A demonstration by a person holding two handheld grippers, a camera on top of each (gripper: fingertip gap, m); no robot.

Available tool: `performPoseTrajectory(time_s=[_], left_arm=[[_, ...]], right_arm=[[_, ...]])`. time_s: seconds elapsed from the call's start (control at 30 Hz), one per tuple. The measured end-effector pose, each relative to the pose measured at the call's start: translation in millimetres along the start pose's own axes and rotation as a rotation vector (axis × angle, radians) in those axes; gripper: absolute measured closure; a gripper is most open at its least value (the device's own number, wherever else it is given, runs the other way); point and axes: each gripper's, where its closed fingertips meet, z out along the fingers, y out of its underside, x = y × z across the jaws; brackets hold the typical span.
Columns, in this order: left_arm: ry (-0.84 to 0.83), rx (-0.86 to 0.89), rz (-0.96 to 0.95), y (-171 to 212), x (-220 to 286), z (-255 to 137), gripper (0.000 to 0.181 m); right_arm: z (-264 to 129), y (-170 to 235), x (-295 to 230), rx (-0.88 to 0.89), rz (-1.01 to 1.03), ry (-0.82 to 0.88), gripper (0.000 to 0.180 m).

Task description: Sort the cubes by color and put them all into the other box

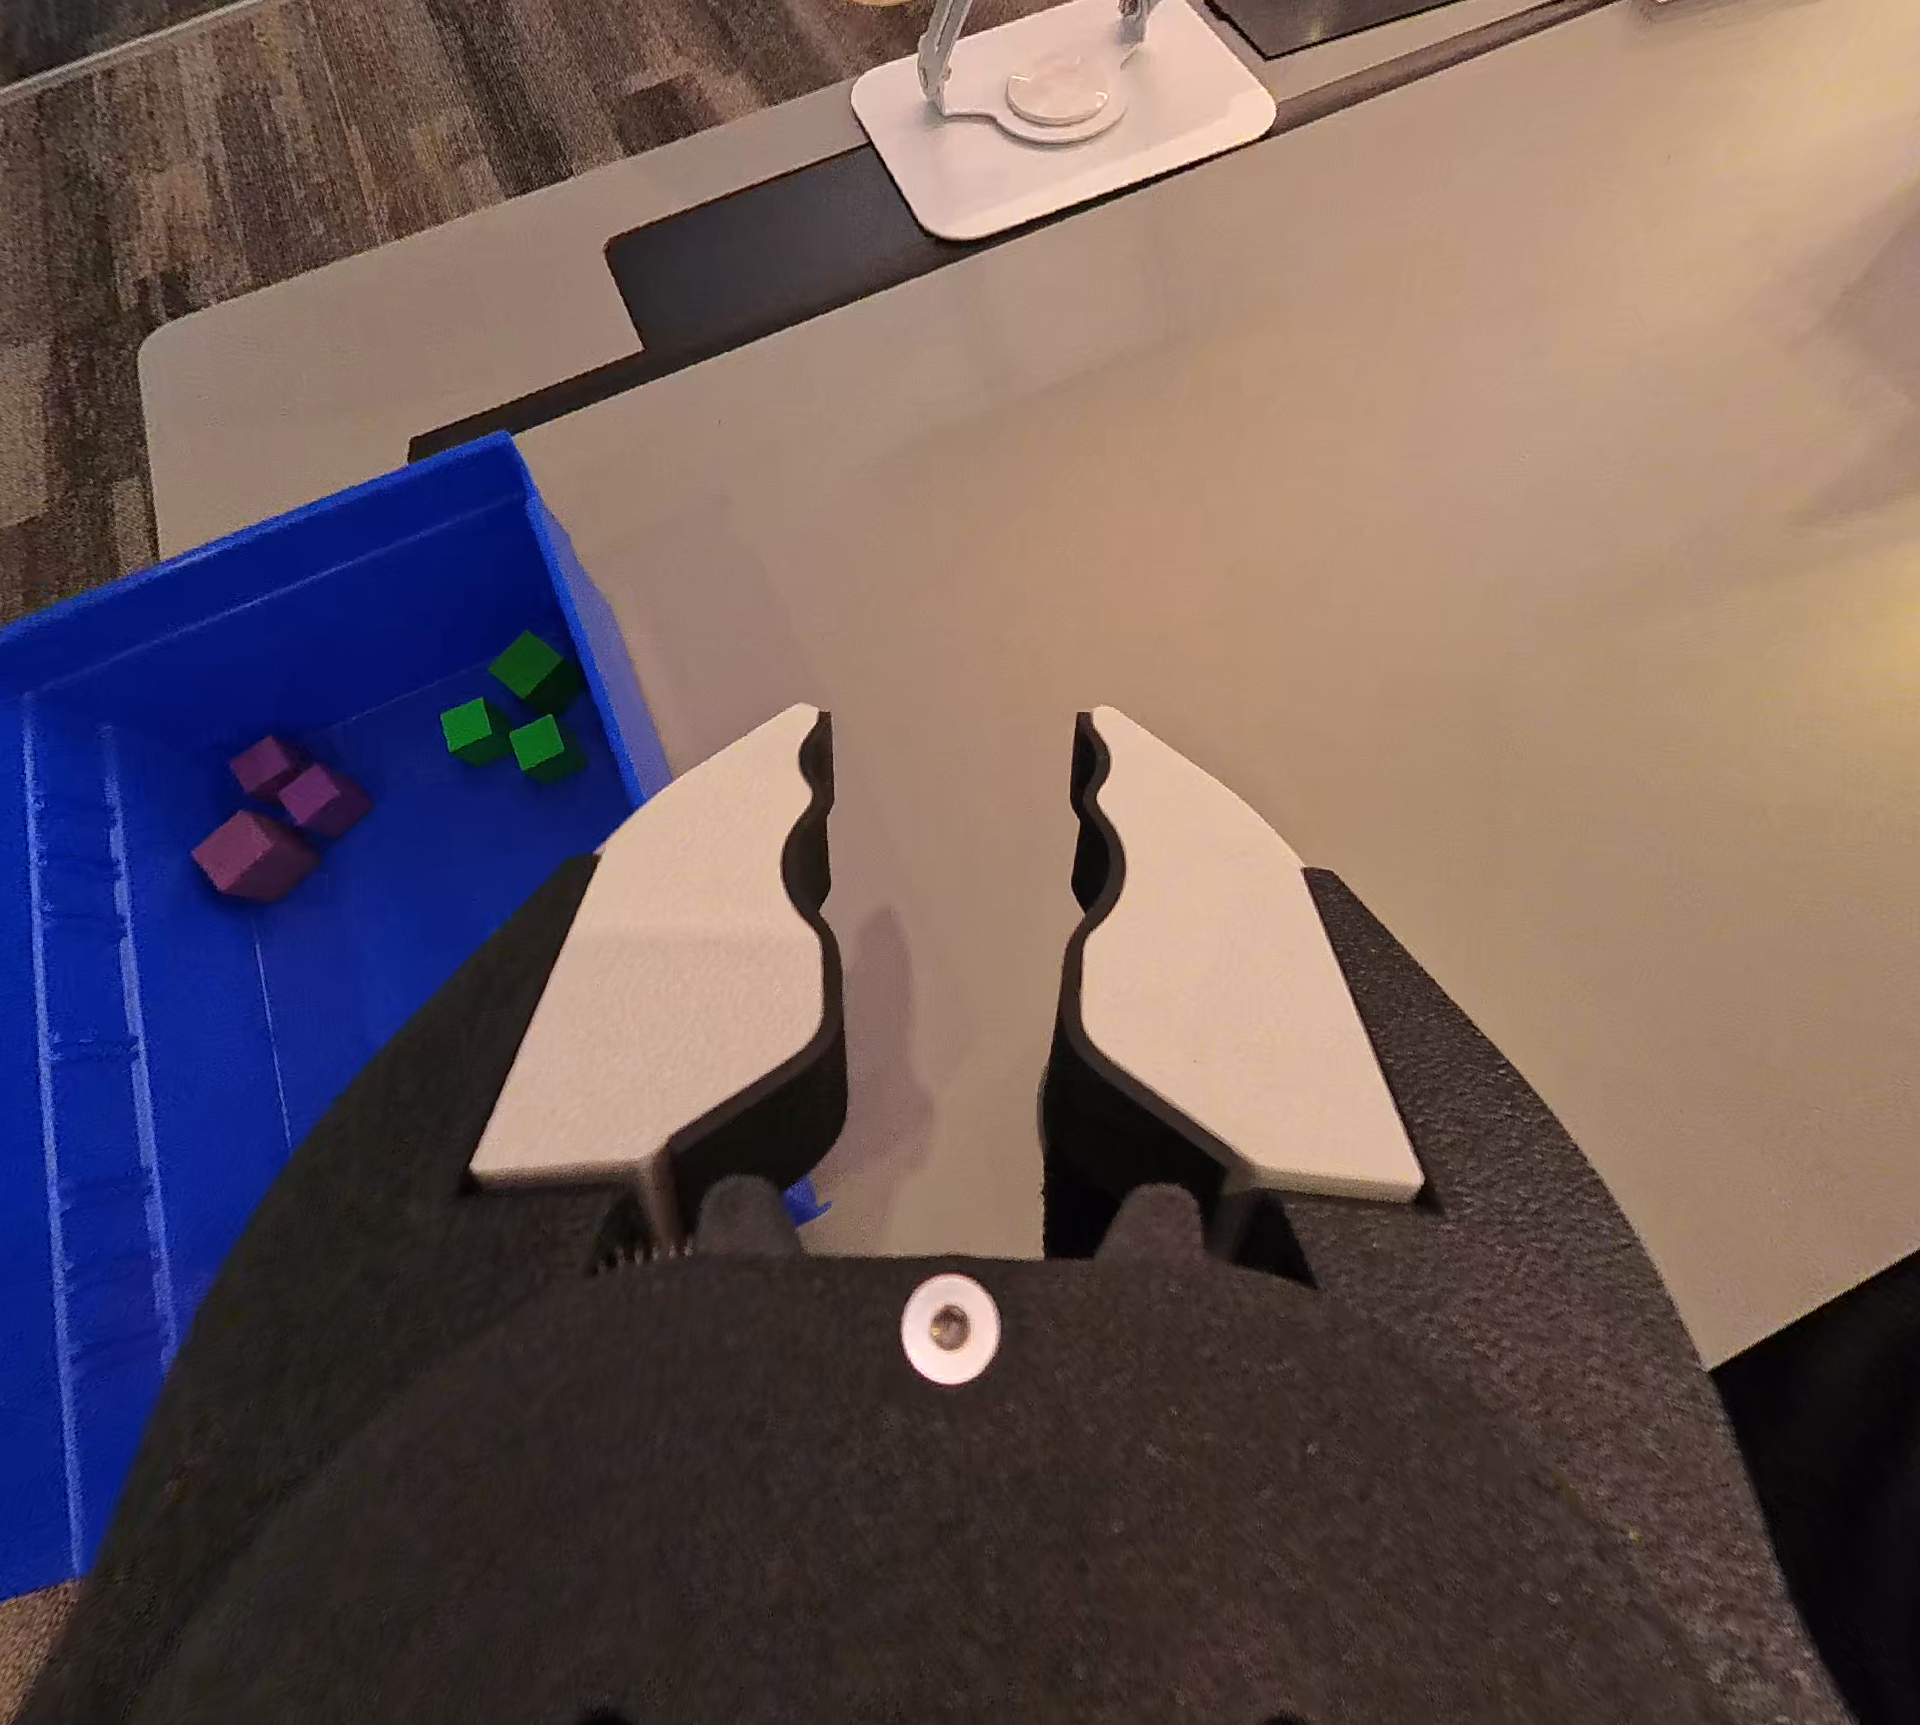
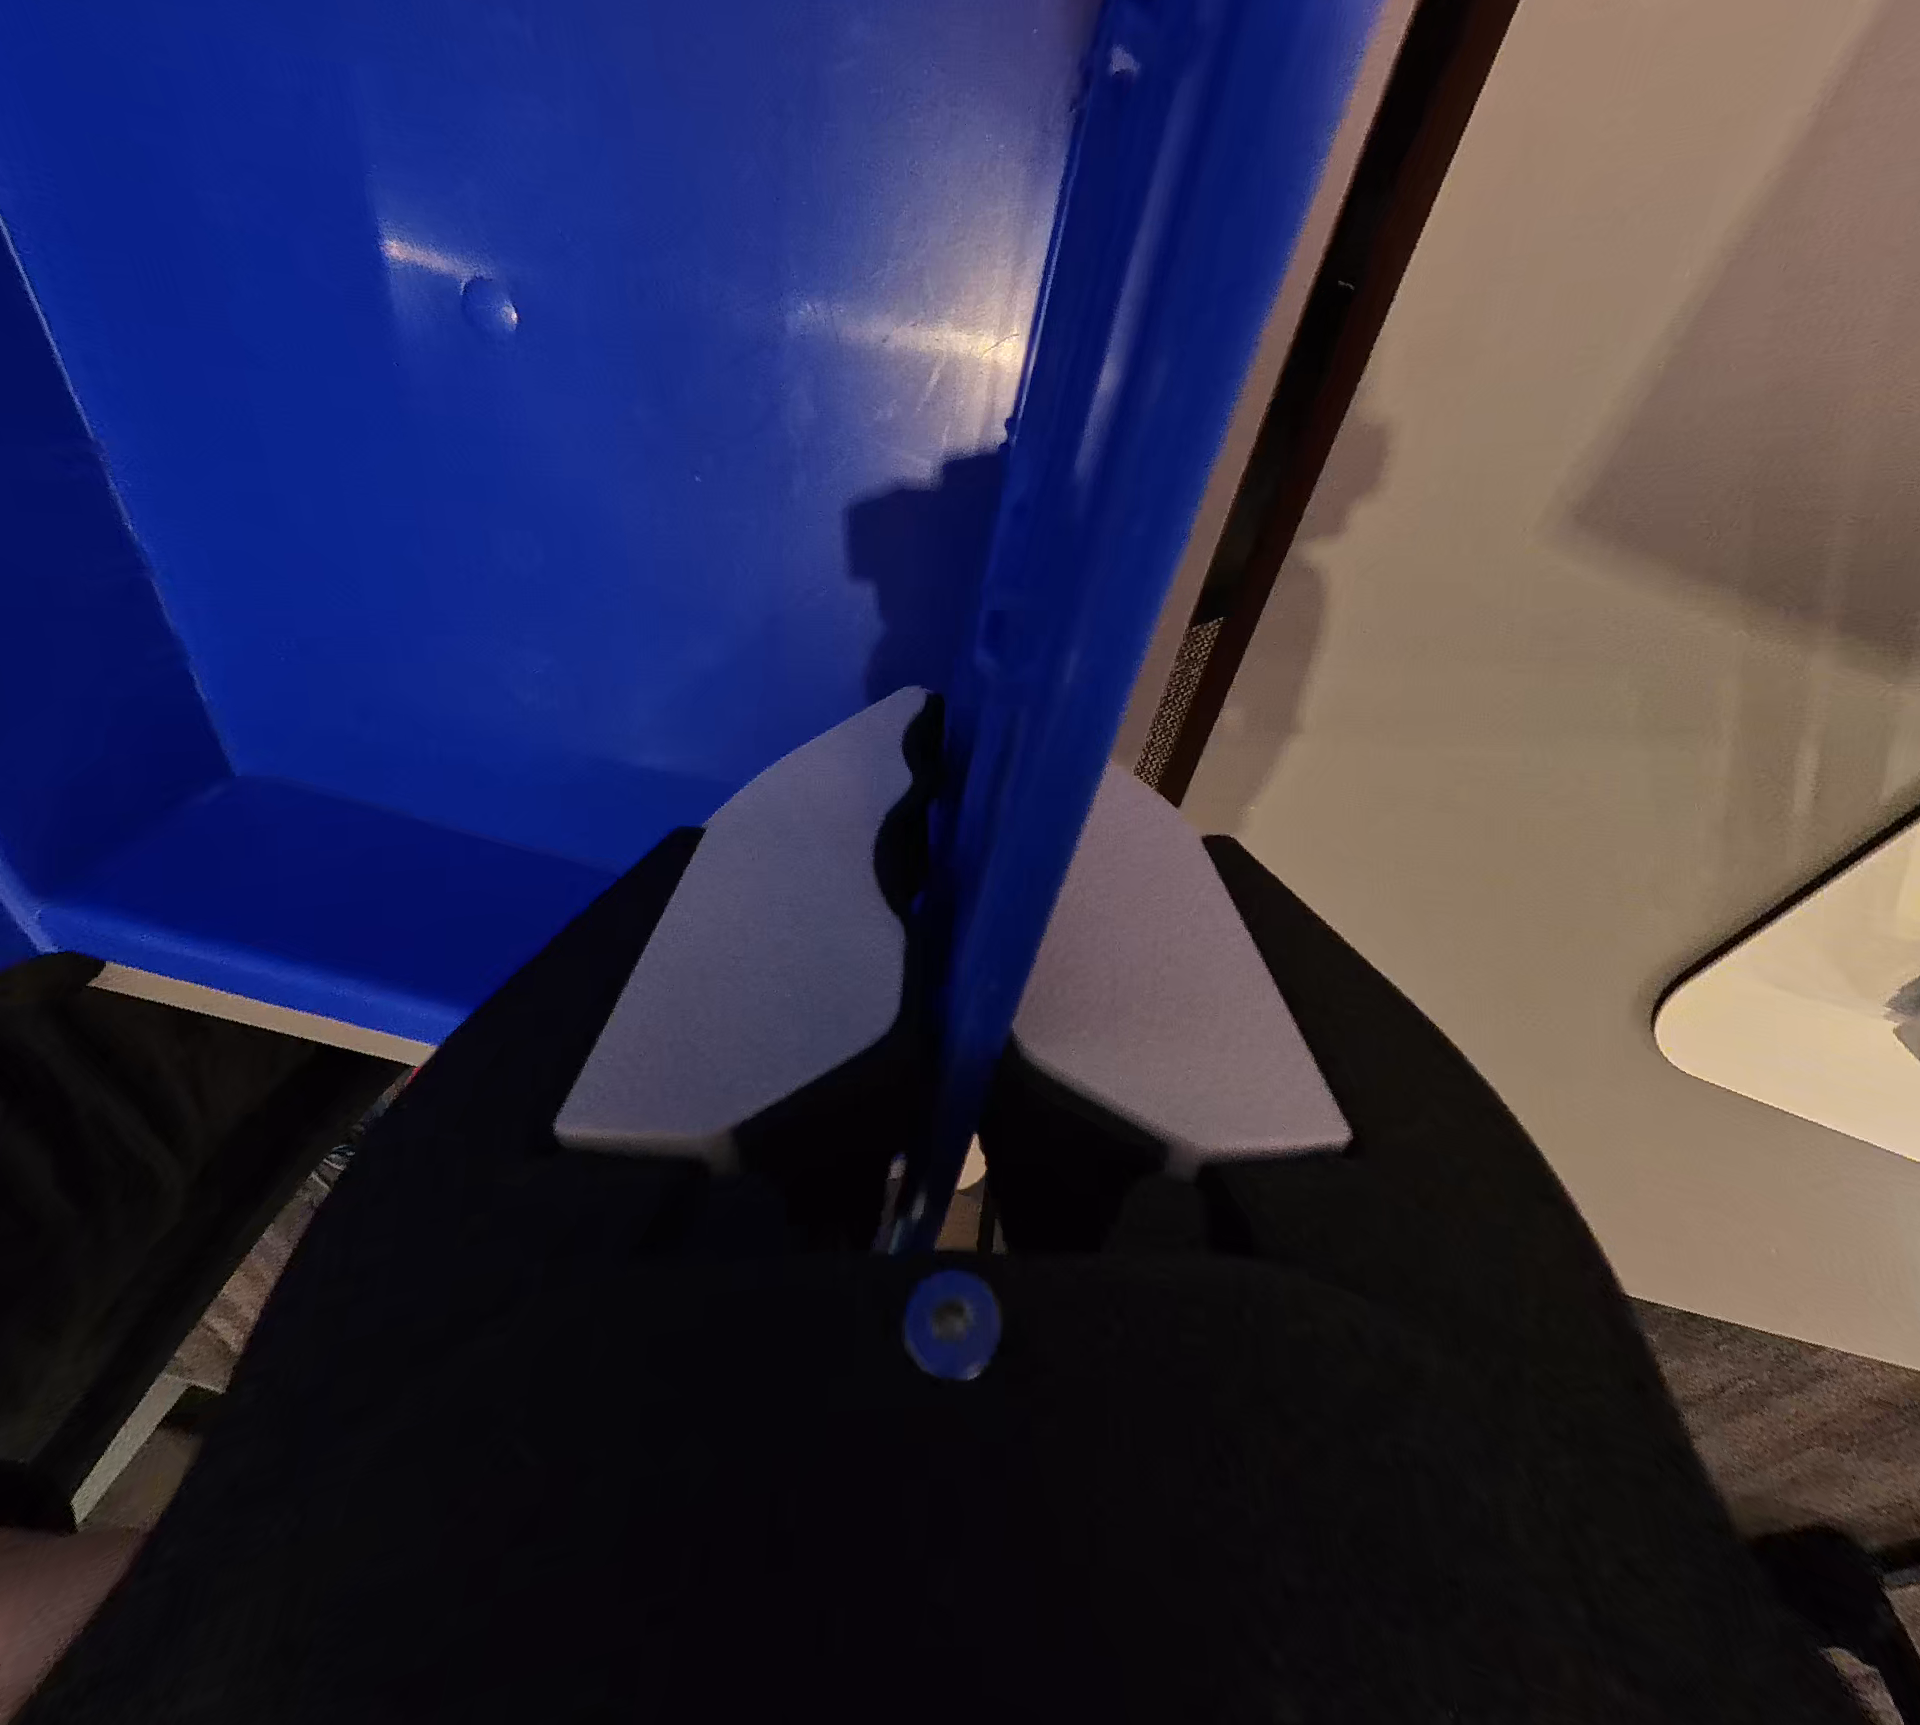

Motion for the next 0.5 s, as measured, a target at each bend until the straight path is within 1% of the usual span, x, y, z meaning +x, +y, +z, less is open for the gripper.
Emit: performPoseTrajectory(time_s=[0.33, 0.37, 0.5], left_arm=[[0.04, 0.023, 0.015, -8, 16, 9, 0.137], [0.043, 0.024, 0.014, -8, 17, 10, 0.137], [0.05, 0.041, 0.015, -12, 18, 8, 0.137]], right_arm=[[1, -4, 2, 0.047, -0.003, 0.006, 0.173], [1, -4, 2, 0.046, -0.012, 0.011, 0.169], [-3, -5, 2, 0.061, -0.034, 0.041, 0.145]])
